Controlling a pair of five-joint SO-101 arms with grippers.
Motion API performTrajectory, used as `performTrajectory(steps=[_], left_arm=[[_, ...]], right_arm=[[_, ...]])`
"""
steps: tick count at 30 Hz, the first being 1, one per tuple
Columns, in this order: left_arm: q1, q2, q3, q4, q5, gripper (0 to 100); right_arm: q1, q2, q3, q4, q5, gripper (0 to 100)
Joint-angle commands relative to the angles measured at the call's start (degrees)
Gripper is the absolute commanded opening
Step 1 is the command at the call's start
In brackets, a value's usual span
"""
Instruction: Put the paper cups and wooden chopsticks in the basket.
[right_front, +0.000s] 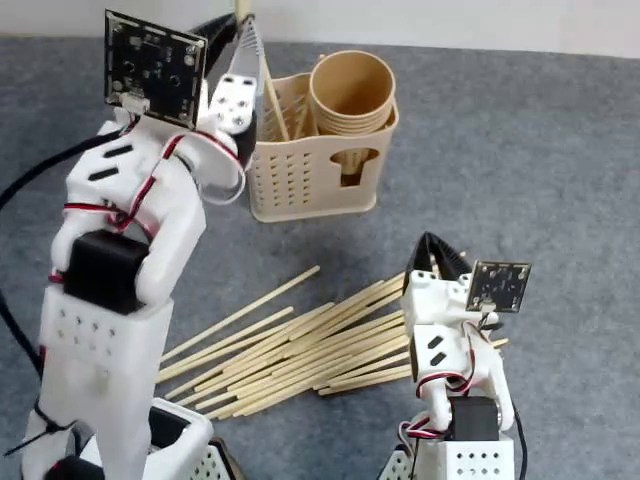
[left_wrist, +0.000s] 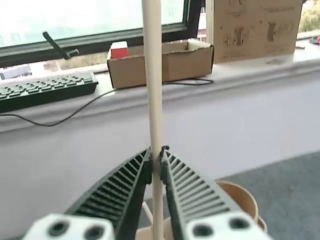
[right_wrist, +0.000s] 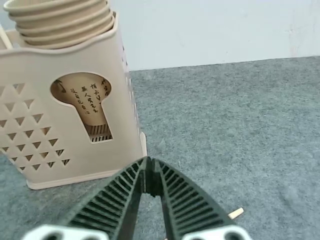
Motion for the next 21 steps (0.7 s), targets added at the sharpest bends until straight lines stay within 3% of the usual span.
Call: performTrajectory(steps=[1,8,21], left_arm=[[0.9,3.0,1.6,-8.6,0.4,0],[0.7,7.2,7.5,-19.4,2.5,0],[-3.6,11.6,14.2,-22.7,2.5,0]], right_arm=[[-0.7,-0.8,-0.2,-1.6,1.2,0.5],[-0.7,-0.8,-0.2,-1.6,1.2,0.5],[-0.7,-0.8,-0.2,-1.6,1.2,2.8]])
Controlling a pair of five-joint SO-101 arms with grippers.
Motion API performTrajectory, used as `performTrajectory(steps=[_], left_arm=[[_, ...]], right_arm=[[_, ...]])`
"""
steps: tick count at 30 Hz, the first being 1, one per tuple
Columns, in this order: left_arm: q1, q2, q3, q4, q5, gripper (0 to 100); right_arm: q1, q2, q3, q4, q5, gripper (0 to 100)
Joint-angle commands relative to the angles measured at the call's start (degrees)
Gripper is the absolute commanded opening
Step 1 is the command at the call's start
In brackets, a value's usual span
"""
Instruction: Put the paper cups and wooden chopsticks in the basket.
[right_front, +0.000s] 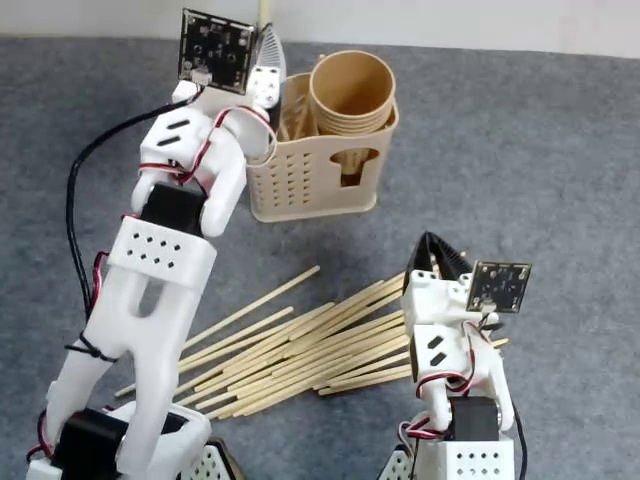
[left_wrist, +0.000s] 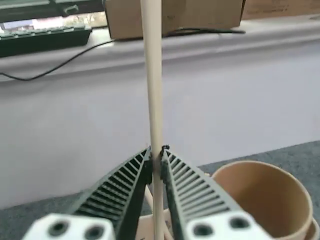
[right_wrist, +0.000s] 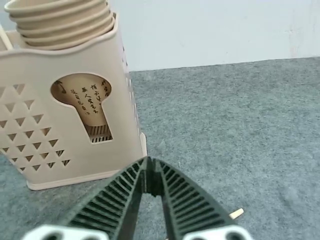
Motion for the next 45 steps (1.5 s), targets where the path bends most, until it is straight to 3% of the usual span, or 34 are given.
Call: performTrajectory(steps=[1,8,15,34,45], left_arm=[[-0.7,-0.5,0.0,-1.1,0.5,1],[-0.7,-0.7,-0.6,4.7,0.5,11],[-0.7,-0.7,-6.3,16.7,0.3,11],[-0.7,-0.7,-15.2,55.8,-10.7,10],[-0.3,-0.2,-14.5,65.9,-13.8,10]], right_arm=[[-0.7,-0.8,-0.2,-1.5,1.2,2.8],[-0.7,-0.8,-0.1,-1.5,1.2,2.8],[-0.7,-0.8,-0.1,-1.5,1.2,2.8],[-0.5,-0.8,4.4,-6.6,1.2,2.8],[-0.5,-0.8,4.4,-6.7,1.2,2.8]])
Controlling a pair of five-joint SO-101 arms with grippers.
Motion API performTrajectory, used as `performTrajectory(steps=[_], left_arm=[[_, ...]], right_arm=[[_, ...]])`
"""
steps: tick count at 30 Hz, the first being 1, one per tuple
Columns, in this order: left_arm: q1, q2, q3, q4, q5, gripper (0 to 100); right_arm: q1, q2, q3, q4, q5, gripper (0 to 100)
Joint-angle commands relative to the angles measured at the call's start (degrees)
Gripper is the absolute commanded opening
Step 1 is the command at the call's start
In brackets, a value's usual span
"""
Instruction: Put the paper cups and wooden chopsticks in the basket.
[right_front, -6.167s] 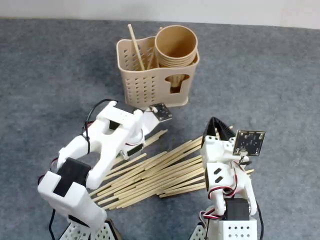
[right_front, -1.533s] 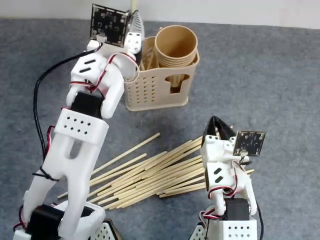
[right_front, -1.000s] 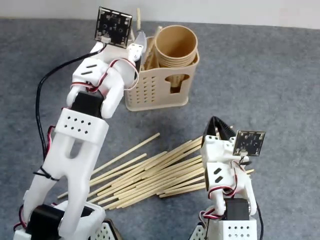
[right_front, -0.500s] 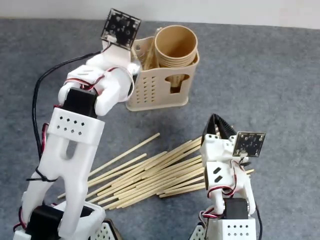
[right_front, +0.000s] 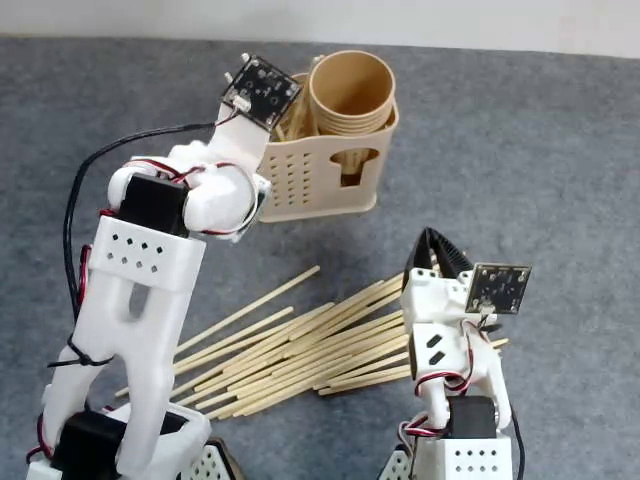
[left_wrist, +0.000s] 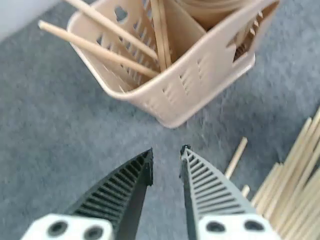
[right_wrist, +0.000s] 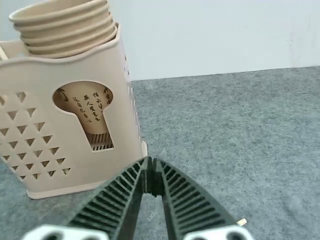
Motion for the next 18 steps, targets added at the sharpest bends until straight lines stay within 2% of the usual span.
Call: performTrajectory(steps=[1,5,13,18], left_arm=[[-0.1,-0.2,-1.5,2.5,-0.7,10],[0.0,-0.2,2.6,2.8,-1.4,10],[2.9,-0.2,16.0,2.4,-8.6,10],[2.9,-0.1,23.4,-4.0,-9.2,10]], right_arm=[[-0.5,-0.8,1.5,-2.0,1.2,2.8],[-0.5,-0.8,1.5,-2.0,1.2,2.8],[-0.5,-0.8,1.5,-2.0,1.2,2.8],[-0.5,-0.8,1.5,-2.0,1.2,2.8]])
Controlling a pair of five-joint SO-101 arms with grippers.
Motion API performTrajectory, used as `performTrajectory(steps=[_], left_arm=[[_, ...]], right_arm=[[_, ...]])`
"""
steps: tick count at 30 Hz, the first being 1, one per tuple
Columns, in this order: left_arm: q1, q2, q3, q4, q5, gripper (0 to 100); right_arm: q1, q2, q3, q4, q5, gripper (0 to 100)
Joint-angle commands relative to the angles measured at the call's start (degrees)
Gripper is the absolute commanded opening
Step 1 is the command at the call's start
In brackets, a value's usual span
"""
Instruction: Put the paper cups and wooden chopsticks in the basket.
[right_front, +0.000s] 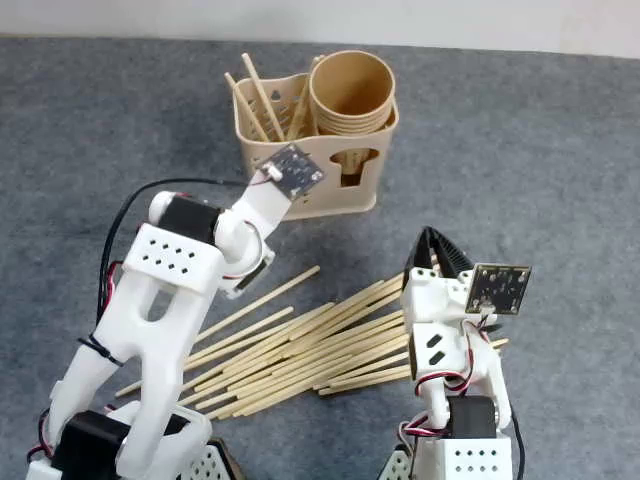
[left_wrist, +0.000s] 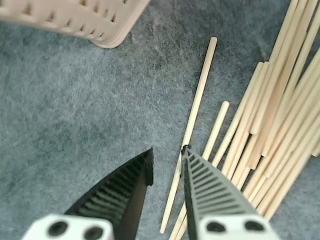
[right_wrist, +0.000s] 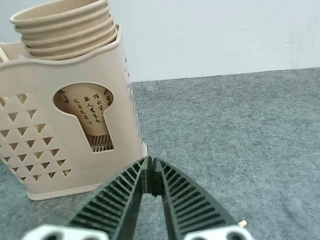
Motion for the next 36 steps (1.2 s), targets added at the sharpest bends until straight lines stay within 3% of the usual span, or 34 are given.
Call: performTrajectory(steps=[1,12,23,36], left_arm=[[1.4,0.0,3.7,-5.5,-0.6,10],[1.5,0.0,13.5,-15.5,-0.7,10],[5.8,0.1,14.1,-16.4,-0.4,10],[2.9,19.3,6.5,-20.7,-0.3,10]], right_arm=[[-0.5,-0.8,1.5,-1.6,1.2,2.8],[-0.7,-0.8,1.5,-1.6,4.0,2.8],[-0.7,-0.8,1.5,-1.6,4.5,2.8],[-0.7,-0.8,1.5,-1.6,4.7,2.8]])
